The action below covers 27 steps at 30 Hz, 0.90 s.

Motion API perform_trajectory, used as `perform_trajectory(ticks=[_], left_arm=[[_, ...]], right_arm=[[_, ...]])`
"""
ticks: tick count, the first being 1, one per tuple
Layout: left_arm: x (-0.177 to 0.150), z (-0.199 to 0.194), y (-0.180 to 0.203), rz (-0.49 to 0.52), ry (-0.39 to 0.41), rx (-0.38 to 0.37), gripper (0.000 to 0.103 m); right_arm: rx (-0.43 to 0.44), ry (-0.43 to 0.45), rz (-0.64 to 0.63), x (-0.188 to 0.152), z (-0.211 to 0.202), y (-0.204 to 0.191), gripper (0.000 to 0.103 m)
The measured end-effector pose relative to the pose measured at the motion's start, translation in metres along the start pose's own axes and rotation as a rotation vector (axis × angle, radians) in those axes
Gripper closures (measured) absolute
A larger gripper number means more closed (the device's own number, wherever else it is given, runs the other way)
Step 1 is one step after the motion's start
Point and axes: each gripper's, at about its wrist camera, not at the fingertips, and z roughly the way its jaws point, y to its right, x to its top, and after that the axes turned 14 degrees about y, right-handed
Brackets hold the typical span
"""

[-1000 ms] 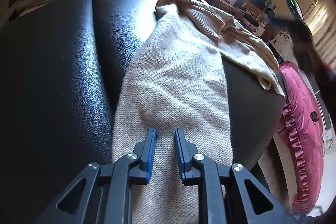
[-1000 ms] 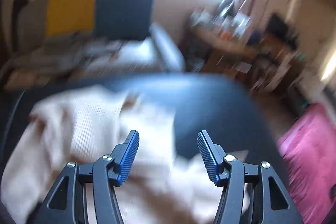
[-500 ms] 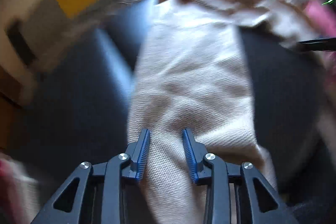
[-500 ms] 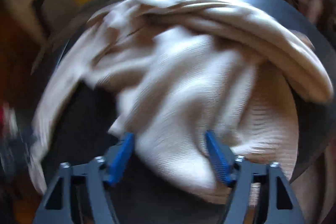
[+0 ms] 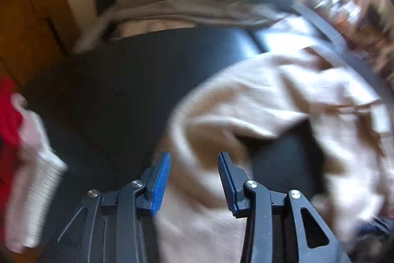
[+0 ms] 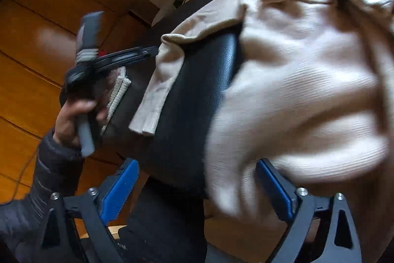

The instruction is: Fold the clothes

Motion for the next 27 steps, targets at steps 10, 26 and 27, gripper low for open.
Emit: perform_trajectory(ticks=[10,26,27], left_arm=[[-0.082,-0.037,0.077,-0.130,-0.067,-0.424,0.062],[-0.084,-0.025,0.123,0.063,-0.035,-0.422,0.059],[-0.084,-0.023,0.126,0.065,-0.033,-0.436,0.059]], right_arm=[[-0.249,0.170,0.043,0.006,-0.088,0.054,0.008],[-0.427,-0.004,-0.242,-0.015,-0.019,0.046,0.039],[-0.432,-0.018,-0.259,-0.017,-0.015,0.045,0.025]])
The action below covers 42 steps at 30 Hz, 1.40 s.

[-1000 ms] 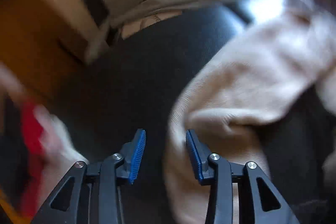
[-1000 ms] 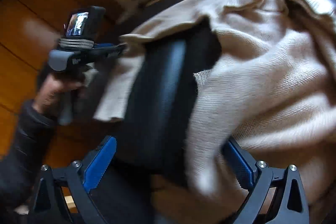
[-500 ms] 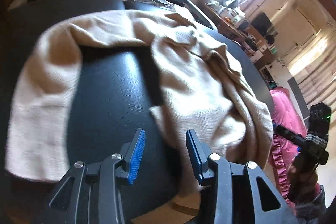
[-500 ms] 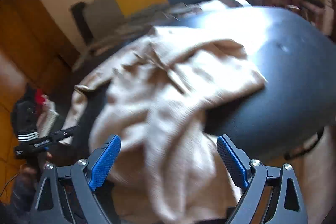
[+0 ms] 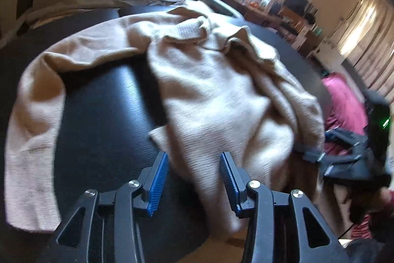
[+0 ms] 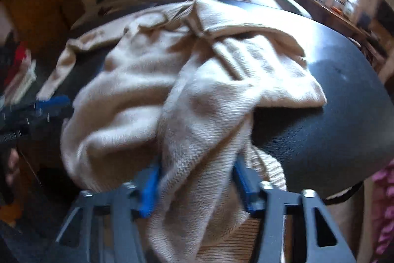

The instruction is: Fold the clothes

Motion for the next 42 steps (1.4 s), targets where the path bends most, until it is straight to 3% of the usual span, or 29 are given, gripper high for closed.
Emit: perform_trajectory(ticks=[2,6,8,10,11,12,14,17,21,25,28,31,33,34,36,40,42], left_arm=[[0.001,0.005,0.005,0.005,0.003,-0.027,0.059],[-0.005,0.025,0.004,-0.007,-0.075,-0.031,0.059],[-0.007,0.023,-0.002,-0.055,-0.065,-0.045,0.061],[-0.009,0.021,0.002,-0.026,-0.064,-0.045,0.074],[-0.009,0.021,0.004,-0.006,-0.065,-0.044,0.088],[-0.010,0.020,0.007,0.013,-0.065,-0.043,0.091],[-0.008,0.019,0.011,0.032,-0.066,-0.060,0.094],[0.007,0.014,0.013,-0.008,-0.048,-0.137,0.095],[0.053,-0.010,-0.004,-0.157,0.043,-0.281,0.095],[0.097,-0.032,-0.033,-0.351,0.128,-0.448,0.095],[0.125,-0.042,-0.046,-0.446,0.166,-0.558,0.096],[0.141,-0.050,-0.047,-0.494,0.179,-0.657,0.097],[0.142,-0.049,-0.044,-0.474,0.143,-0.635,0.097],[0.134,-0.038,-0.046,-0.476,0.085,-0.602,0.097],[0.114,-0.012,-0.053,-0.489,-0.047,-0.532,0.097],[0.052,0.025,-0.073,-0.434,-0.257,-0.251,0.103],[0.026,0.031,-0.085,-0.429,-0.314,-0.176,0.103]], right_arm=[[-0.008,-0.021,-0.041,-0.002,0.005,-0.007,0.012],[0.002,-0.036,-0.039,-0.004,0.012,-0.009,0.002],[0.018,-0.032,-0.003,-0.003,0.012,-0.004,0.002],[0.017,-0.016,0.017,0.002,0.006,0.004,0.009],[0.012,-0.005,0.026,0.006,0.003,0.009,0.035],[0.006,0.006,0.035,0.009,0.000,0.015,0.063],[-0.004,0.028,0.052,0.017,-0.007,0.025,0.073],[-0.021,0.061,0.079,0.028,-0.017,0.041,0.076],[-0.043,0.106,0.114,0.043,-0.031,0.062,0.078],[-0.024,0.240,0.199,0.089,-0.068,0.099,0.079],[-0.067,0.317,0.260,0.117,-0.081,0.132,0.079],[0.000,0.362,0.373,0.133,-0.091,0.158,0.082],[0.064,0.362,0.441,0.143,-0.092,0.173,0.082],[0.107,0.301,0.456,0.144,-0.083,0.177,0.082],[-0.024,0.210,0.431,0.132,-0.065,0.183,0.082],[-0.256,-0.004,0.412,0.086,-0.021,0.196,0.079],[-0.328,-0.044,0.403,0.069,-0.015,0.198,0.068]])
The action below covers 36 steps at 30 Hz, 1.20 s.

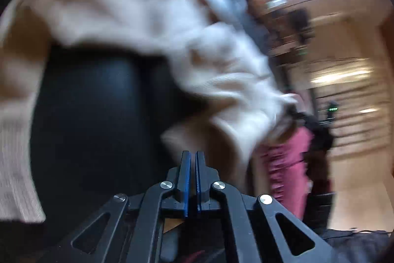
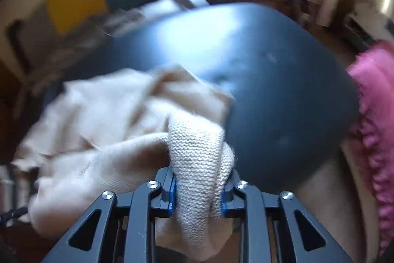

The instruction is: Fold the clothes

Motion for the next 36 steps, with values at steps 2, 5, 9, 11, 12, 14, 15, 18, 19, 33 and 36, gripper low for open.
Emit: perform_trajectory(ticks=[2,5,9,11,12,14,15,18,19,33,36], left_arm=[[-0.007,-0.006,-0.007,-0.002,0.014,0.014,0.102],[-0.006,-0.019,-0.005,0.026,0.073,0.041,0.100],[0.020,-0.022,0.021,0.077,0.189,0.044,0.091],[0.033,-0.016,0.040,0.126,0.240,0.047,0.087],[0.037,-0.010,0.051,0.168,0.249,0.065,0.087],[0.044,0.004,0.074,0.250,0.258,0.100,0.087],[0.046,0.009,0.083,0.276,0.257,0.108,0.086],[0.047,0.028,0.108,0.400,0.259,0.179,0.084],[0.047,0.032,0.114,0.451,0.264,0.213,0.084],[0.105,0.086,0.084,0.518,0.260,0.388,0.083],[0.109,0.090,0.074,0.527,0.258,0.383,0.083]], right_arm=[[-0.025,-0.025,0.003,-0.015,0.001,0.004,0.051],[0.005,0.041,0.054,-0.024,-0.021,0.008,0.048],[-0.042,0.315,0.012,-0.015,-0.075,-0.003,0.041],[-0.016,0.446,-0.037,-0.008,-0.100,-0.018,0.009],[0.030,0.450,-0.070,-0.004,-0.100,-0.029,0.000],[0.110,0.394,-0.153,-0.003,-0.083,-0.060,0.000],[0.147,0.345,-0.180,-0.004,-0.068,-0.077,0.000],[0.238,0.263,-0.186,-0.012,-0.035,-0.102,0.000],[0.245,0.238,-0.168,-0.012,-0.019,-0.105,0.000],[0.379,0.060,-0.082,0.024,0.070,-0.136,0.096],[0.421,0.104,-0.055,0.070,0.078,-0.148,0.096]])
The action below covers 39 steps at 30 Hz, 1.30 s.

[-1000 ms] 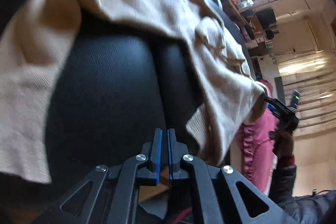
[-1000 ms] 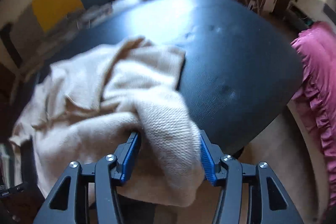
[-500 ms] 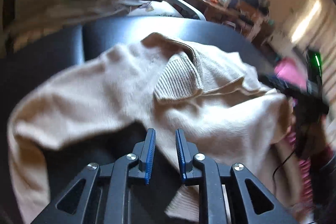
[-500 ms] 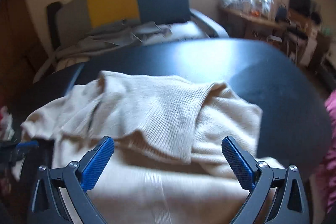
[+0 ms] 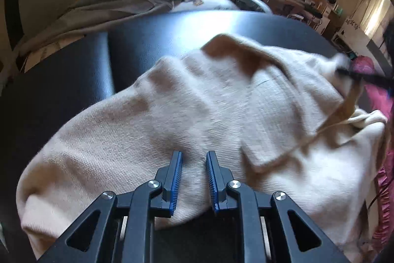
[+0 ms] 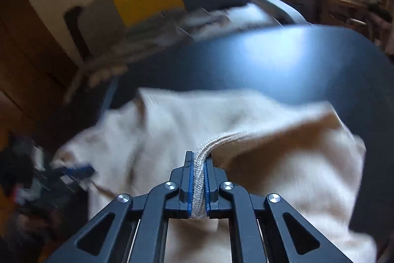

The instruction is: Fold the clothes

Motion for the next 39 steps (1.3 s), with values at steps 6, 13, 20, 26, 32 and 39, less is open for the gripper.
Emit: perform_trajectory(ticks=[6,13,20,26,32,39], left_arm=[[-0.005,-0.002,-0.022,-0.019,-0.024,-0.023,0.079],[-0.011,-0.010,-0.067,-0.185,-0.057,-0.086,0.080],[-0.015,-0.032,-0.063,-0.136,-0.024,-0.019,0.082],[-0.025,-0.036,-0.077,-0.271,-0.006,-0.021,0.081],[-0.031,-0.045,-0.068,-0.235,0.004,0.018,0.081],[-0.034,-0.055,-0.063,-0.226,0.006,0.045,0.081]], right_arm=[[0.036,0.107,0.051,0.095,0.036,-0.001,0.096],[-0.012,0.123,0.102,0.149,0.077,0.012,0.086],[0.214,0.008,-0.152,0.052,0.040,-0.052,0.043],[0.332,-0.220,-0.156,-0.039,0.070,-0.110,0.033],[0.036,-0.105,-0.712,-0.090,0.065,-0.180,0.092],[-0.487,0.067,-0.790,-0.010,-0.021,-0.068,0.092]])
